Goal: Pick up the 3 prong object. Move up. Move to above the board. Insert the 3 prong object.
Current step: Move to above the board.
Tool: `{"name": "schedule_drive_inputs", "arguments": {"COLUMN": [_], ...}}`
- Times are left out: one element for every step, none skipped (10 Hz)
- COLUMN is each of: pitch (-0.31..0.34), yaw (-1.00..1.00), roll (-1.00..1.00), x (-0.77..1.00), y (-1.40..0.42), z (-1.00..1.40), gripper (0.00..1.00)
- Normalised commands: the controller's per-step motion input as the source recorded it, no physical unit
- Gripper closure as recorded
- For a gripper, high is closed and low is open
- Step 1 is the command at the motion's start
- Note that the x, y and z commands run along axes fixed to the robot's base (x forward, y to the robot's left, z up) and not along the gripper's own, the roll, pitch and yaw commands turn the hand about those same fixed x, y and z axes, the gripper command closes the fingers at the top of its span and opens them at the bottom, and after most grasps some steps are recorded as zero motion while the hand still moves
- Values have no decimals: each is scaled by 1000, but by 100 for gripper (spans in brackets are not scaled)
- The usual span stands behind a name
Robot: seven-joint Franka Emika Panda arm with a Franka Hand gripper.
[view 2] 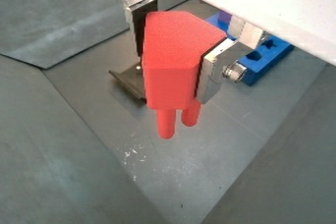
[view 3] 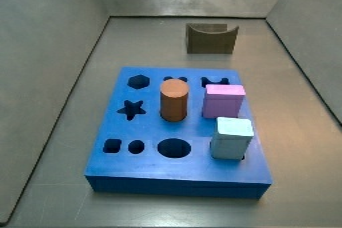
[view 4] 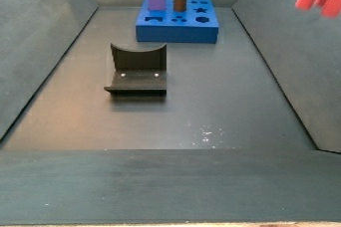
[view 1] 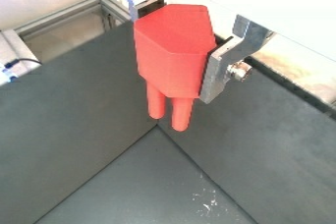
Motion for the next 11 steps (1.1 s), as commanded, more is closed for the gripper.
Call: {"name": "schedule_drive_inputs", "arguments": {"pitch": [78, 79, 80, 394, 368, 298, 215, 154, 130, 109, 99], "yaw": [-12, -8, -4, -264, -212, -113, -67, -23, -2, 3, 7], "roll": [35, 39, 40, 110, 116, 76, 1, -7, -11, -15, -10], "x": [-4, -4, -5, 287, 289, 293, 296, 300, 303, 310, 316], "y": [12, 5, 2, -1000, -1000, -1000, -1000, -1000, -1000, -1000, -1000], "z": [554, 356, 208, -59, -59, -58, -59, -56, -55, -53, -53], "gripper": [100, 100, 100, 100, 100, 100, 100, 100, 100, 100, 100]}}
